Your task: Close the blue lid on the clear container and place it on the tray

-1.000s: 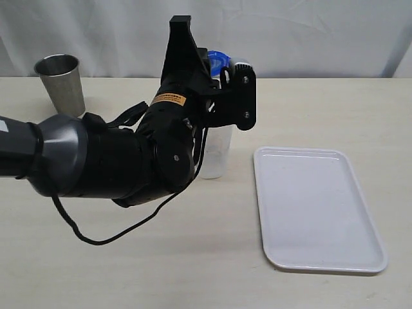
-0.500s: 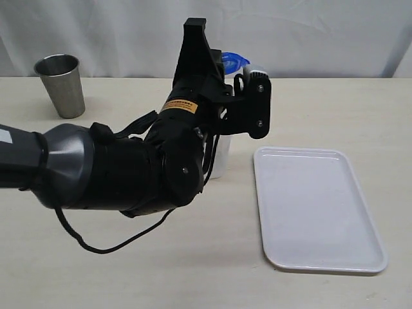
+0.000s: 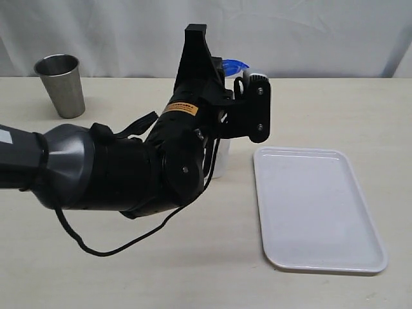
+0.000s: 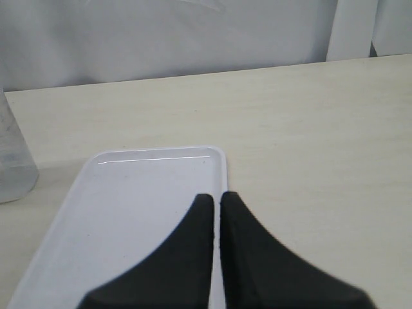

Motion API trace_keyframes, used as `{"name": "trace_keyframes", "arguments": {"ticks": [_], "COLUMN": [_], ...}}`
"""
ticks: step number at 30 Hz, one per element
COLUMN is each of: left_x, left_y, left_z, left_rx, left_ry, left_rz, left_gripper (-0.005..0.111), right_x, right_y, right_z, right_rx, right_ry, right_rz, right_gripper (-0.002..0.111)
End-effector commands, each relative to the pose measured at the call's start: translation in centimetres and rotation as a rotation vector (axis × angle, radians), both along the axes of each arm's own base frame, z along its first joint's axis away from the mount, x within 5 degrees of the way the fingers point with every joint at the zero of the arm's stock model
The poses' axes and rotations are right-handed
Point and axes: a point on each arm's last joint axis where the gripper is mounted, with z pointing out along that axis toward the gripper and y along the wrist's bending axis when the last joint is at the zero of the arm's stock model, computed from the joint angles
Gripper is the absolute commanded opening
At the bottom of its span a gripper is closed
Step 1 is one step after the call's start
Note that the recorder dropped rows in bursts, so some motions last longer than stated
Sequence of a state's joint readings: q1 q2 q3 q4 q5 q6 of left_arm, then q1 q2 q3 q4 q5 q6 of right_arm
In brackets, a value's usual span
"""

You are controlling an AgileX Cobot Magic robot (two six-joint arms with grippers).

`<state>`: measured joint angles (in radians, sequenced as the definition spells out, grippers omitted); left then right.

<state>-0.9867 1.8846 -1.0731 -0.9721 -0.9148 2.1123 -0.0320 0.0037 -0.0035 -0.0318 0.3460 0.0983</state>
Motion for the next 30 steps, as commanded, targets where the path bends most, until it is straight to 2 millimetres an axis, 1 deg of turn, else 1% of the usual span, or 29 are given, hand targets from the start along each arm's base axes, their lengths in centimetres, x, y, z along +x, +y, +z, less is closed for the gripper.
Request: {"name": "trace_keyframes", "arguments": {"ticks": [1, 10, 17, 21, 30], "left_x": [-0.1, -0.1, -1.0, -1.1, -1.2], "left_y": [0.1, 0.3, -0.5, -0.5, -0.5], "left_z": [0.3, 0.0, 0.0, -0.1, -0.8], "left_rx": [0.018, -0.001, -0.003, -0.008, -0.027], "left_ry": [-0.007, 0.023, 0.032, 0.044, 0.123], "left_rz": [0.002, 0.033, 0.004, 0.007, 0.012], "left_gripper": [0.000, 0.000, 0.000, 0.000, 0.000], "right_x": [0.0, 0.0, 0.0, 0.0, 0.0], "right_y": [0.0, 0.0, 0.0, 0.0, 0.0], "right_z": [-0.1, -0.1, -0.1, -0.1, -0.1], "right_rx": [0.007, 0.007, 0.007, 0.007, 0.007], "right_ry": [-0.003, -0.003, -0.003, -0.003, -0.003], "right_rz": [-0.002, -0.002, -0.002, -0.002, -0.002], "right_gripper": [0.005, 0.005, 0.005, 0.005, 0.005]}}
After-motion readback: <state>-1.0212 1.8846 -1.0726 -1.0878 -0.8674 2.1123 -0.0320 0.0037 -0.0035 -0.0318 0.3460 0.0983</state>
